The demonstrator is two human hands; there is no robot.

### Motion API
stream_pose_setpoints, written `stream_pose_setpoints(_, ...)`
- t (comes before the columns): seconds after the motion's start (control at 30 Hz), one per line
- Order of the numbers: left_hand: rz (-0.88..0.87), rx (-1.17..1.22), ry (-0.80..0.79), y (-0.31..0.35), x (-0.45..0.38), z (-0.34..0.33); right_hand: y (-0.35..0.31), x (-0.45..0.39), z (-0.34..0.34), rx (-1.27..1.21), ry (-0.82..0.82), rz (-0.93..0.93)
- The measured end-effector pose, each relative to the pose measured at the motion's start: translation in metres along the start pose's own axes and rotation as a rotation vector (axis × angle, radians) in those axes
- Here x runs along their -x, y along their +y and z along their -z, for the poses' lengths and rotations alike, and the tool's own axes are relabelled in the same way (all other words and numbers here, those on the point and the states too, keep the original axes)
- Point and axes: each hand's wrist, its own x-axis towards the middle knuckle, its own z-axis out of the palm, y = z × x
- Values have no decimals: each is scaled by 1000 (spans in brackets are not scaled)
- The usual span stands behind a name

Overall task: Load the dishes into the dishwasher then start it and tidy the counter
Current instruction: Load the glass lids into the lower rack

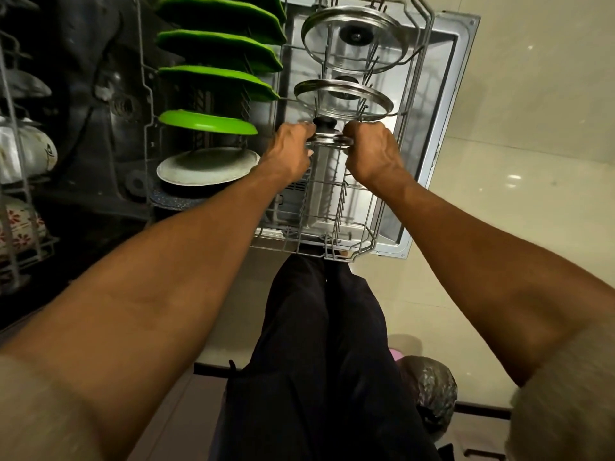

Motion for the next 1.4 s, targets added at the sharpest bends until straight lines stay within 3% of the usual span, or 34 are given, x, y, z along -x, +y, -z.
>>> stream_pose_setpoints(0.27, 7, 0, 77, 5, -8, -4, 8, -10, -9, 68, -47, 57)
stream_pose_setpoints(0.47, -12, 15, 119, 15, -6, 0, 17, -14, -13, 117, 20, 39)
stream_pose_setpoints(0.77, -48, 266, 109, 5, 1, 6, 24, 1, -15, 151, 126, 185)
stream_pose_setpoints(1.03, -26, 79, 145, -5, -8, 0, 13, -7, -16, 130, 105, 171)
stream_pose_setpoints(1.2, 25, 227, 173, -4, -6, -2, 19, -7, -12, 188, 151, 294)
stream_pose_setpoints(1.4, -42, 295, 242, -14, -11, 0, 21, -4, -4, 236, 240, 426)
